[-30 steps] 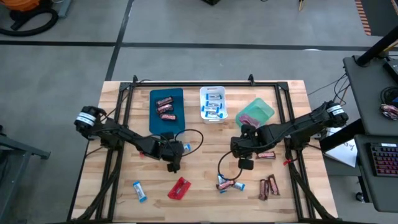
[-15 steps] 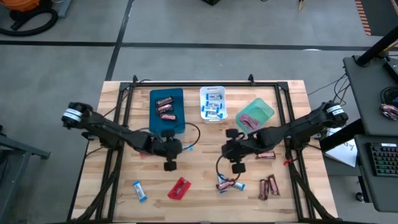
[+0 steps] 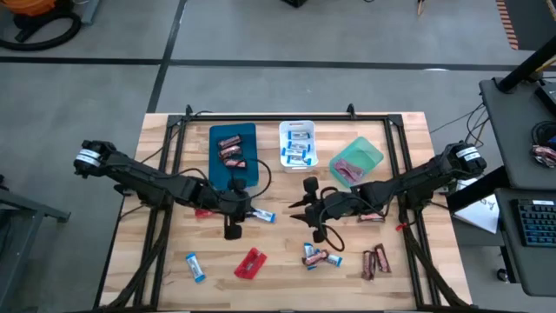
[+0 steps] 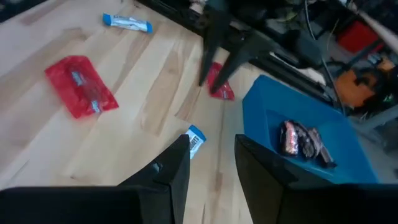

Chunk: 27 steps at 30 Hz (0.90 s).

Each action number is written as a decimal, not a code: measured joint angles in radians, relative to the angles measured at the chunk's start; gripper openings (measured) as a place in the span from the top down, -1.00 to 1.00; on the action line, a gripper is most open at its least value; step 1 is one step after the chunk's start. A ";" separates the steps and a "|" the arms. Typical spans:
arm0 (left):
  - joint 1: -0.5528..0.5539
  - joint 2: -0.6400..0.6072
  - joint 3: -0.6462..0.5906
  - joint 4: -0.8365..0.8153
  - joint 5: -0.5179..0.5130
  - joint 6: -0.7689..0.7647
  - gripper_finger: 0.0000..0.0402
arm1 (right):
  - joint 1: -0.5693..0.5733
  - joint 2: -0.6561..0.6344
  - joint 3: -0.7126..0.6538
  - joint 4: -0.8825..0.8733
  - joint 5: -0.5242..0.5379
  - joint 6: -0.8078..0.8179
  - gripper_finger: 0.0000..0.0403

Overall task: Sort candy
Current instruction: Put the white chocolate into the white bin

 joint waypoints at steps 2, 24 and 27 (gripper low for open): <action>0.000 0.022 0.000 0.006 0.004 0.007 0.76 | -0.009 0.000 -0.004 0.005 0.001 0.056 0.41; 0.001 -0.142 0.000 -0.087 -0.021 0.052 0.76 | -0.033 0.464 0.079 0.441 0.065 0.307 0.37; 0.001 -0.196 0.000 -0.086 -0.022 0.052 0.76 | -0.041 0.499 0.107 0.441 0.052 0.359 0.25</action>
